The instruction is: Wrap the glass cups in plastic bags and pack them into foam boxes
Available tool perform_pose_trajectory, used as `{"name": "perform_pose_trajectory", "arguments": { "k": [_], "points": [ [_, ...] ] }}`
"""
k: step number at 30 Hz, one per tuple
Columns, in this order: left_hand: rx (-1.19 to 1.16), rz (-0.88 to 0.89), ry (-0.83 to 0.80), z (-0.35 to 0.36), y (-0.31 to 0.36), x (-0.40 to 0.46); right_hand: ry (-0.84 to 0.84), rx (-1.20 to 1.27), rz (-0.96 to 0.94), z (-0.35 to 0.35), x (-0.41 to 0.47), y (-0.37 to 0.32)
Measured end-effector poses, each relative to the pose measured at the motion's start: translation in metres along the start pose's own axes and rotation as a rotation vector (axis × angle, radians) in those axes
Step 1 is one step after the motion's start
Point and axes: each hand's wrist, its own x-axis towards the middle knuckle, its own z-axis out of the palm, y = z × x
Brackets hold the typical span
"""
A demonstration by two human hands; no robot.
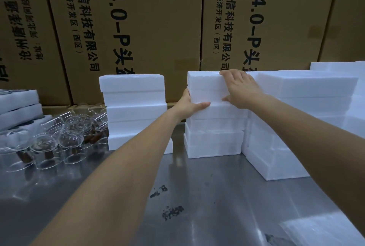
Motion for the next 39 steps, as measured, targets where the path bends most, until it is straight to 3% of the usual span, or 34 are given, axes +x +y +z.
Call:
{"name": "perform_pose_trajectory", "arguments": {
  "k": [9,15,20,27,30,34,39],
  "points": [
    [0.014,0.030,0.041,0.003,-0.004,-0.006,0.038,0.104,0.066,0.001,0.001,-0.002],
    [0.061,-0.093,0.037,0.007,0.011,-0.022,-0.118,0.020,0.085,-0.018,0.004,0.001],
    [0.291,-0.127,0.123,-0.001,0.040,-0.062,-0.003,0.061,0.084,-0.036,-0.016,-0.015],
    [0.854,-0.196,0.024,-0.025,0.034,-0.175,0.118,0.331,0.104,-0.028,-0.112,-0.067],
    [0.888,-0.184,0.107,-0.033,0.021,-0.229,0.012,0.414,0.148,-0.013,-0.159,-0.090],
    [0.881,-0.084,0.368,-0.037,0.004,-0.286,-0.033,0.621,0.252,-0.002,-0.205,-0.115],
    [1.013,-0.251,0.320,-0.033,-0.019,-0.313,-0.042,0.816,0.359,0.009,-0.239,-0.141]
  ]
}}
